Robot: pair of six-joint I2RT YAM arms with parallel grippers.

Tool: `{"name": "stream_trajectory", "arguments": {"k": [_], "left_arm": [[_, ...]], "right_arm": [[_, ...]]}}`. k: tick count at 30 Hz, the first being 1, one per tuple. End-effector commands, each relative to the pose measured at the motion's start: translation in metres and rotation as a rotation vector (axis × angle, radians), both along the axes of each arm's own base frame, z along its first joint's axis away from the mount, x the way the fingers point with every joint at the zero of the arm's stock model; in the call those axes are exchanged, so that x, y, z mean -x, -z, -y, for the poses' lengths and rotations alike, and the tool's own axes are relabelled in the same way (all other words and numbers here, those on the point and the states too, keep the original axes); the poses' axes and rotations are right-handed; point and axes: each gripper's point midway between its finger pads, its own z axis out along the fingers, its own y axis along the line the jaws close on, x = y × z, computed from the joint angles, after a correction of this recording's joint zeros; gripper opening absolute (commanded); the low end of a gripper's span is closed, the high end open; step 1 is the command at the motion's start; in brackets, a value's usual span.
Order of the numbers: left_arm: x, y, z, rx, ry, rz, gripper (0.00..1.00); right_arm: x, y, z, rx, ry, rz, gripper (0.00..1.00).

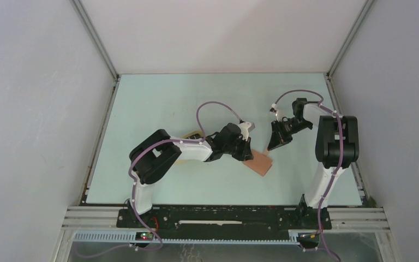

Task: Put the credit cards into the card holder
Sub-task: Close the card holder at the center of the board.

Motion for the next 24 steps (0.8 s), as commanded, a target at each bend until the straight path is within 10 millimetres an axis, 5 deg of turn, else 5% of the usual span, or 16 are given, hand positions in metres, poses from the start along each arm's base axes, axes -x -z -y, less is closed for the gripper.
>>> {"name": "stream_trajectory", "arguments": {"k": [1, 16, 24], "left_arm": [[-0.006, -0.002, 0.005, -0.024, 0.007, 0.034, 0.13], [-0.006, 0.0, 0.005, -0.029, 0.01, 0.032, 0.13], [-0.004, -0.005, 0.005, -0.005, 0.013, 0.043, 0.13]], "right_arm": [[-0.012, -0.018, 0.0, -0.02, -0.009, 0.069, 0.23], [-0.01, -0.023, -0.003, -0.039, -0.027, 0.072, 0.0], [-0.001, -0.038, -0.014, -0.06, -0.107, 0.147, 0.0]]}}
